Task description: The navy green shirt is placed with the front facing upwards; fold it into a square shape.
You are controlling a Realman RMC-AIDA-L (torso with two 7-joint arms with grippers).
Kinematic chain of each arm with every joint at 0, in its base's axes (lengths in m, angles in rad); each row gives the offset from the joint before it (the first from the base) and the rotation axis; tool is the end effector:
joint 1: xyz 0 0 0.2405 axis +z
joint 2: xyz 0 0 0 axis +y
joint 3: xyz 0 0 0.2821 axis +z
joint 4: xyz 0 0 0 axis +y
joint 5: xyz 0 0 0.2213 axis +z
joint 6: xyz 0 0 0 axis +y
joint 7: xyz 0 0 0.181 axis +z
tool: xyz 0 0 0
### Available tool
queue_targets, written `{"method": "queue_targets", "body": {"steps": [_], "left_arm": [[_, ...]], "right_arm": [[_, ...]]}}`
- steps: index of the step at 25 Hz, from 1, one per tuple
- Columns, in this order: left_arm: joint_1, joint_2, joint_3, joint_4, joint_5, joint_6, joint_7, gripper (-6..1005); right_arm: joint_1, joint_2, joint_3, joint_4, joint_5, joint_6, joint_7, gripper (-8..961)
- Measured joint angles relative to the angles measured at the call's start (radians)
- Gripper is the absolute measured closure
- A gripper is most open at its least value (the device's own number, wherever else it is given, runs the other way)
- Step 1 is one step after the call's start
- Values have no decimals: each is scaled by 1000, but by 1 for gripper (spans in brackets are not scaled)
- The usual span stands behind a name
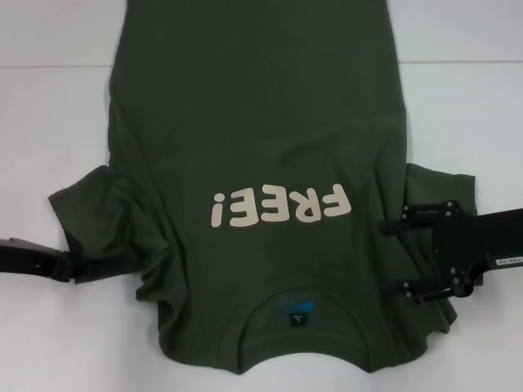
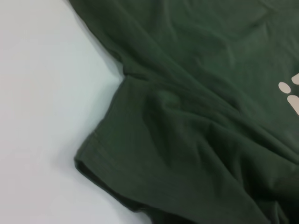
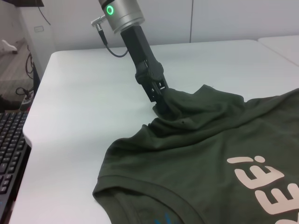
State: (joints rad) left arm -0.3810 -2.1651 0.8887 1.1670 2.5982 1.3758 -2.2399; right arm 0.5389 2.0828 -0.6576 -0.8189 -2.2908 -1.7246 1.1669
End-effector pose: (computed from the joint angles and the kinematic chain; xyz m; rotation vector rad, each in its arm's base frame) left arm -0.3503 0.3499 -0.0192 -2.3100 -1.3125 0.1546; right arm 0.2864 0.3386 -0.0344 -2.9737 0.1675 0.3549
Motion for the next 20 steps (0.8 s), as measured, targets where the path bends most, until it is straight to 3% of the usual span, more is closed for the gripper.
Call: {"method": "queue_targets", "body": {"steps": [18,20], "left_arm": [[-9,-1,27,7,-6,35,3,991],[-9,-1,24,21,-10,50,3,990]], "right_arm": [[-1,0,6,0,4,2,-1,88],[-1,0,7,0,4,3,-1,88]]}}
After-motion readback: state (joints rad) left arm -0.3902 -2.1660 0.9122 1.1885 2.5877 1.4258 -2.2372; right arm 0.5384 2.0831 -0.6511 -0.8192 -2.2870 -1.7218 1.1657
